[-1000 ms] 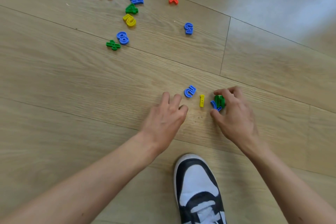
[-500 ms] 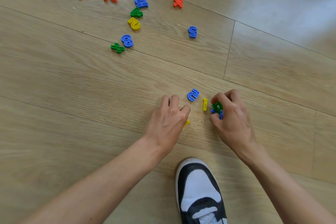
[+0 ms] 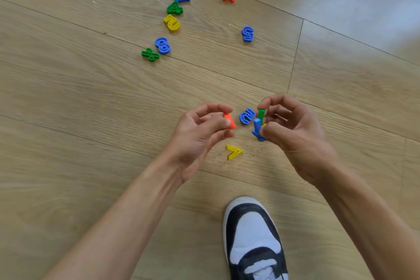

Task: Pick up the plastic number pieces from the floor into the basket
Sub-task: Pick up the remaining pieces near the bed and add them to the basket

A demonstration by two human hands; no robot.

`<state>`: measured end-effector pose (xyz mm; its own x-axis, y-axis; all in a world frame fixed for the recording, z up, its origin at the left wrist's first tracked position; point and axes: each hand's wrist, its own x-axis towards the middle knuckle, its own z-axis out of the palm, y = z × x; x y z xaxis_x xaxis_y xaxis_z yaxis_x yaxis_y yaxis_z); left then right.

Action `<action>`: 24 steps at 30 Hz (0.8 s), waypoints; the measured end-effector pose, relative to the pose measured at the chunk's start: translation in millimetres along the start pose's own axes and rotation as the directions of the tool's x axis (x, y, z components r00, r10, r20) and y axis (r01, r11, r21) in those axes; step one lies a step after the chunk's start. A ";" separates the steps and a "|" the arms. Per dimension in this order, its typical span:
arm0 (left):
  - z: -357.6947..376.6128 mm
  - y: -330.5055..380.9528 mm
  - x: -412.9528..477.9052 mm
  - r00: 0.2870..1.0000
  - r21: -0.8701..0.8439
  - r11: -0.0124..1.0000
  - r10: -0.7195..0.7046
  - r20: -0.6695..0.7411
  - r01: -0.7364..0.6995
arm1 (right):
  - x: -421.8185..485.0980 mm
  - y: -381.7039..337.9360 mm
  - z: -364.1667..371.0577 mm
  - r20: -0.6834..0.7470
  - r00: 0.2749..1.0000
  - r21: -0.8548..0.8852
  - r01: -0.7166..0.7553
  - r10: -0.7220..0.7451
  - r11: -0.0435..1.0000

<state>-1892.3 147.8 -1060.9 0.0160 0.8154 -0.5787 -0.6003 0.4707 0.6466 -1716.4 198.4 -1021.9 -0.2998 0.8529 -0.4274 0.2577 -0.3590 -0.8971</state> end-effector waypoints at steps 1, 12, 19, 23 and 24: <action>3.0 1.0 -1.5 0.997 -0.112 0.992 -0.054 0.049 0.059 | -1.2 -4.7 5.4 0.035 0.999 -0.002 0.029 -0.029 1.000; 18.9 16.3 -0.2 0.970 -0.398 0.904 -0.217 -0.107 0.158 | -2.0 -12.8 28.8 0.086 0.931 -0.436 0.354 -0.354 0.827; -20.7 27.2 2.1 0.936 -0.531 0.840 -0.268 -0.229 0.111 | 4.4 21.0 24.5 0.474 0.881 -0.849 0.450 0.020 0.275; -24.5 24.7 -2.3 0.939 -0.513 0.852 -0.256 -0.229 0.107 | 9.7 23.1 31.1 0.464 0.883 -0.839 0.463 -0.071 0.286; -25.2 23.6 -2.8 0.940 -0.508 0.855 -0.253 -0.230 0.106 | 10.0 22.9 32.8 0.457 0.884 -0.839 0.464 -0.095 0.283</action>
<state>-1926.6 148.1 -1056.5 -0.0165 0.5696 -0.8217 -0.9178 0.3175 0.2385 -1743.7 186.3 -1050.5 -0.7093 0.6155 -0.3437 0.7048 0.6124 -0.3580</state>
